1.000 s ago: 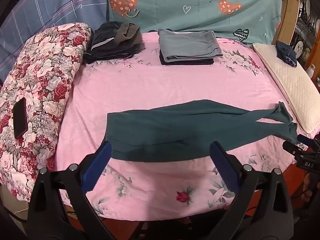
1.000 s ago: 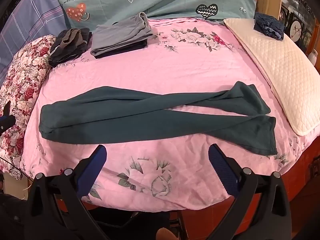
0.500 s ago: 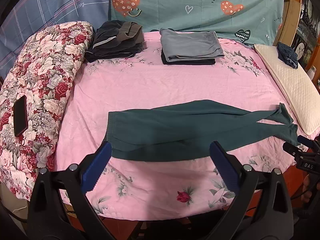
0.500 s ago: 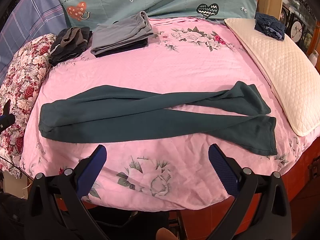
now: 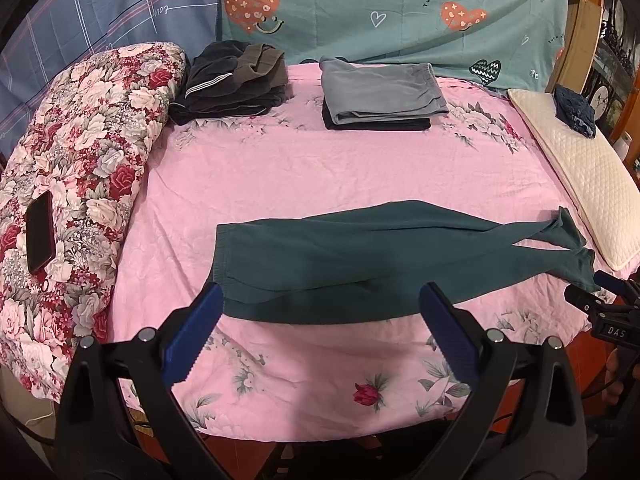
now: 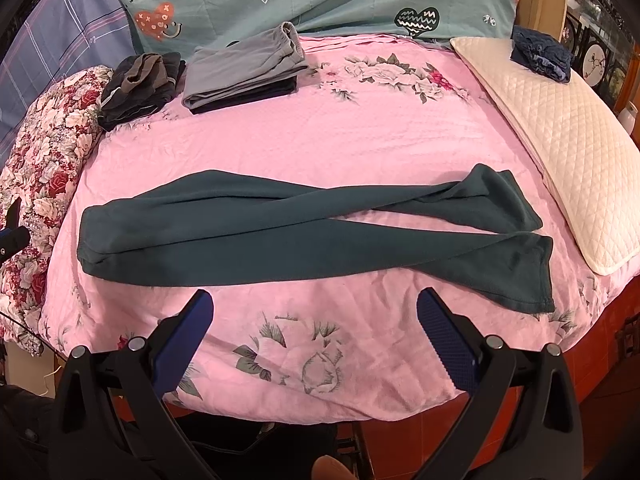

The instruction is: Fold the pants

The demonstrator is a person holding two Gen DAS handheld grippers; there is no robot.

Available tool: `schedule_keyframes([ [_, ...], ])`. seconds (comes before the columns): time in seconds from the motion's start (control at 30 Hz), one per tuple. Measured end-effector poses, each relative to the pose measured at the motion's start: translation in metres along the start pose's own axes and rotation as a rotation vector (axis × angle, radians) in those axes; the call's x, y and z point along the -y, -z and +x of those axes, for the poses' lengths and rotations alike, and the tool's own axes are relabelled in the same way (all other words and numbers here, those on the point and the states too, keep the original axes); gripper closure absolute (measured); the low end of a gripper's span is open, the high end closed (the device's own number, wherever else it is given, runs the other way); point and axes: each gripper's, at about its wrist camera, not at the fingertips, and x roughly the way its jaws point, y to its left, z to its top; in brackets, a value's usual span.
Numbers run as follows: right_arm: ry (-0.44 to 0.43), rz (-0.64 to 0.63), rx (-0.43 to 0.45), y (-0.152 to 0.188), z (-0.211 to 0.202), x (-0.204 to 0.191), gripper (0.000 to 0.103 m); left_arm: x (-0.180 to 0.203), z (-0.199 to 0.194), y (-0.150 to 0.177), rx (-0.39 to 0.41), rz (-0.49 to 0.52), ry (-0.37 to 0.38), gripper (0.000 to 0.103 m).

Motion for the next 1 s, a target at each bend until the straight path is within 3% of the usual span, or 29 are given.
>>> schedule_keyframes([
  [1.0, 0.000, 0.001, -0.008, -0.0014, 0.0023, 0.0006, 0.001, 0.0020, 0.0033, 0.0006, -0.003, 0.011, 0.005, 0.003],
])
